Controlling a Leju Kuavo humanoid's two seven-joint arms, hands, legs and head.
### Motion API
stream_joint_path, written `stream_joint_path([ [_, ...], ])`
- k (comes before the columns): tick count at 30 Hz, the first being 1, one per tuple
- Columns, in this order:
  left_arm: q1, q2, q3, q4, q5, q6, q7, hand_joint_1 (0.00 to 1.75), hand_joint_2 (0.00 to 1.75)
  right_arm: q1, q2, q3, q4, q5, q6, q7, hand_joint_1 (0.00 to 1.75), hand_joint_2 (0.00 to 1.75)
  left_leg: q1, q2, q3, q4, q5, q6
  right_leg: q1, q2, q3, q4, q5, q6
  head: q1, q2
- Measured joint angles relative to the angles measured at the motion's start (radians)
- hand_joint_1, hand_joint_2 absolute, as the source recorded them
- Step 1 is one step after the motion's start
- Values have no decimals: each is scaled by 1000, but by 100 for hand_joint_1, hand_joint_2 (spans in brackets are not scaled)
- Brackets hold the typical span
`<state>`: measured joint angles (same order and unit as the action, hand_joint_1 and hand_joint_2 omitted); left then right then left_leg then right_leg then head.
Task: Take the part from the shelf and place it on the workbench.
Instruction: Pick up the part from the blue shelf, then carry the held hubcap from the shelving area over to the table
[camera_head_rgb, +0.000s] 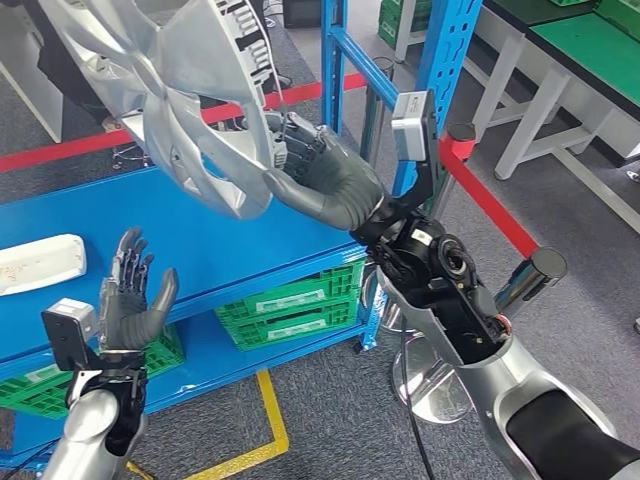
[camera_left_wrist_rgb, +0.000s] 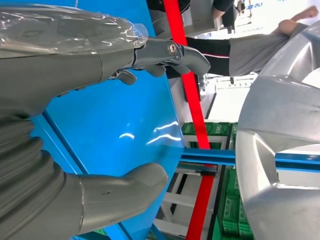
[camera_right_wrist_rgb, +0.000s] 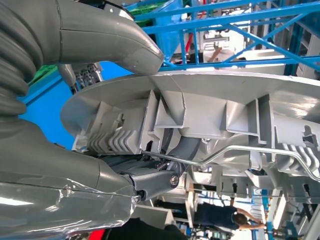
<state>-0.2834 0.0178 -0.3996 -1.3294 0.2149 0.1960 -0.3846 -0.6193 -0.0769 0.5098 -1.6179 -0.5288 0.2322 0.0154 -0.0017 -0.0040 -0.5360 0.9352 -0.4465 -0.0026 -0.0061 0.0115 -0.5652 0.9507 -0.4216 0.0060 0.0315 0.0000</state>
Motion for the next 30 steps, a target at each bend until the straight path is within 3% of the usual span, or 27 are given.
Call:
stream_joint_path([
  [15,-1,0,1,-23,-11,-1,10,0,175,28,-10,-1,-26,52,-20,-6,175,175,-3,0,-3,6,-3,3,-4,0,0,-1,0,1,-1,0],
  [21,-6,0,1,-24,-11,-6,12,0,175,41,-14,-3,-40,52,-26,-2,175,175,1,-2,0,0,0,14,-2,-3,-3,2,-4,13,-1,0],
  [23,-8,-2,1,-27,-10,-7,14,0,175,44,-14,-6,-46,52,-26,1,175,175,8,-3,8,-10,4,22,-2,-4,-31,63,-39,19,4,0],
  [25,-9,-2,1,-27,-9,-7,15,0,175,47,-15,-8,-48,52,-26,1,175,175,9,-8,10,-11,4,24,-6,-5,-97,201,-96,24,12,0],
  [27,-6,-2,1,-27,-9,-6,16,0,175,54,-16,-8,-48,52,-26,2,175,175,11,-21,12,-10,1,21,-11,-5,-154,302,-116,30,16,0],
  [28,-5,-2,1,-27,-8,-5,16,0,175,57,-16,-8,-48,52,-25,3,175,175,14,-30,15,-9,-2,17,-15,-4,-157,298,-98,33,17,0],
  [30,-5,-3,1,-28,-8,-2,17,0,175,63,-17,-9,-48,52,-25,4,175,175,21,-50,24,-4,-13,5,-24,7,-111,182,-21,40,20,0],
])
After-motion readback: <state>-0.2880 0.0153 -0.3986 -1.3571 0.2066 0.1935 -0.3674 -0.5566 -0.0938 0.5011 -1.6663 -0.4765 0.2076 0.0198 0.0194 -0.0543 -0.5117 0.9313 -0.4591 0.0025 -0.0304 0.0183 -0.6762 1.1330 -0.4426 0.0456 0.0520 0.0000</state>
